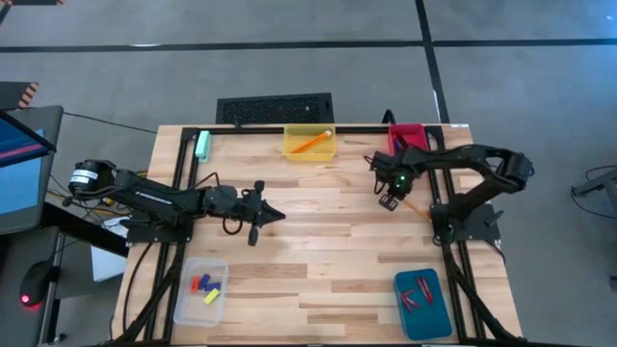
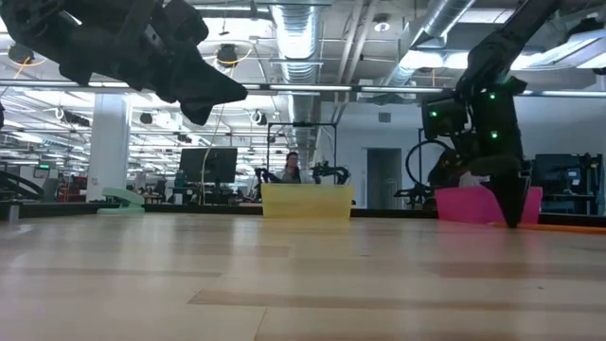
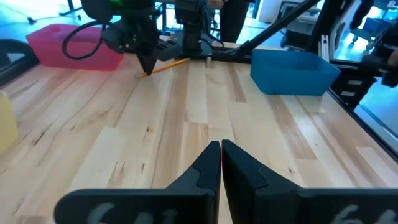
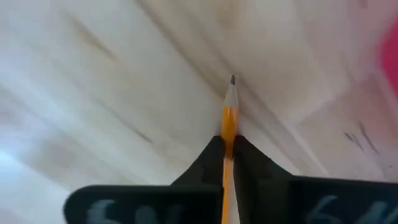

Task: Sort crayons/erasers/pens/pencils in bins
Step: Put the orange pencil into the yellow bin

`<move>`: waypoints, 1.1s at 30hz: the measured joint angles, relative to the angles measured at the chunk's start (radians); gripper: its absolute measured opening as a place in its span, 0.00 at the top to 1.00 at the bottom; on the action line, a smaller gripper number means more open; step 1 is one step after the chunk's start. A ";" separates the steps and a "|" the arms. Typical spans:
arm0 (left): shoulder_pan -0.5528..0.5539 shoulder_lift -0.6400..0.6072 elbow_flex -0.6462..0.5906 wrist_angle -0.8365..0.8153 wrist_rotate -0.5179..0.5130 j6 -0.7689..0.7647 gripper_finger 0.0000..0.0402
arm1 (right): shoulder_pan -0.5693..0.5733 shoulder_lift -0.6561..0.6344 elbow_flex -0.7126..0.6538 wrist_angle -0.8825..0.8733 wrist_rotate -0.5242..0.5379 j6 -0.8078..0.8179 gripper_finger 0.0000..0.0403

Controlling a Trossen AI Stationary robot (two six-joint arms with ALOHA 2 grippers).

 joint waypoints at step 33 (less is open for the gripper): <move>-0.080 0.183 0.037 0.042 -0.102 0.289 0.67 | 0.273 0.002 0.273 0.549 -0.197 0.313 0.97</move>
